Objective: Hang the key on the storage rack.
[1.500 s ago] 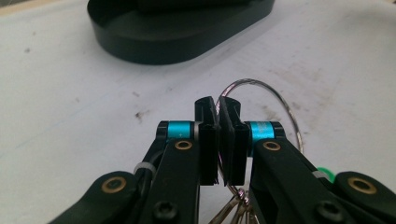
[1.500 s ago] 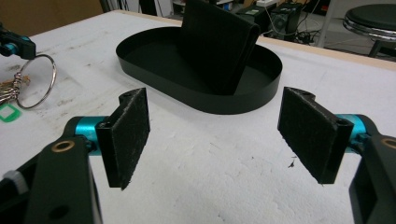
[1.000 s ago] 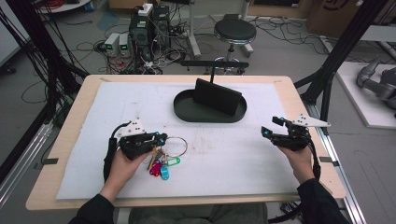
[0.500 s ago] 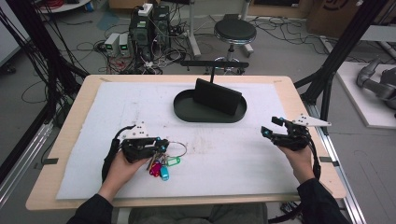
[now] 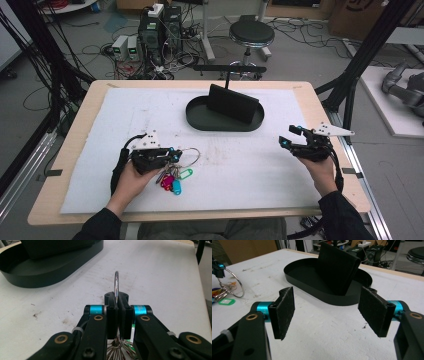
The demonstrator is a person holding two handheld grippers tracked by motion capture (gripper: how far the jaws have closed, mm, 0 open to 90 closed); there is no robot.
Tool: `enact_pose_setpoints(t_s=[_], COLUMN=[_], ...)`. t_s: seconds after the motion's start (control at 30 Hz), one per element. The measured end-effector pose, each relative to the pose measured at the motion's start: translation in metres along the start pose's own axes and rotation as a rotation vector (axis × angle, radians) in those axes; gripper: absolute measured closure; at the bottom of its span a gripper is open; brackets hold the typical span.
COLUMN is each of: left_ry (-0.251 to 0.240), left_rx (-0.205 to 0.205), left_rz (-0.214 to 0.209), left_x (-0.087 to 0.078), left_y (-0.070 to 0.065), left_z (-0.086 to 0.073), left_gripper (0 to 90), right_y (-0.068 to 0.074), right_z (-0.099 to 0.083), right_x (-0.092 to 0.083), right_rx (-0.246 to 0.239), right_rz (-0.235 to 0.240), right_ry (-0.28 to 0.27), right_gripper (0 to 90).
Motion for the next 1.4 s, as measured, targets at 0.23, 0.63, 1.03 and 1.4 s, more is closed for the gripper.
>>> enact_pose_setpoints(t_s=[0.23,0.63,1.03,1.4], left_ry=[-0.042,-0.083,-0.151,-0.189], left_rx=[0.007,0.049,0.098,0.106], left_rz=[0.005,0.014,0.049,0.071], left_x=[-0.002,-0.001,0.000,0.006], left_y=[-0.003,-0.004,0.002,0.013], left_z=[0.012,0.036,0.072,0.100], left_gripper=[86.4,86.5,86.6,86.6], right_y=[0.003,0.002,0.004,0.003], right_z=[0.001,0.001,0.000,0.000], right_x=[0.001,0.001,0.002,0.003], right_rx=[-0.024,-0.027,-0.024,-0.027], right_rz=[0.018,0.018,0.021,0.022], right_ry=[-0.008,-0.009,-0.001,-0.004], right_gripper=[30.0,30.0,30.0,30.0])
Point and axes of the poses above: each handheld gripper's, and its own axes: x roughly forward along the jaws, z roughly out of its top, y roughly to its left, the point moved 7 cm from there along x, roughly forward along the jaws, and after that the axes turned 12 degrees about -y, right-handed, at the moved point
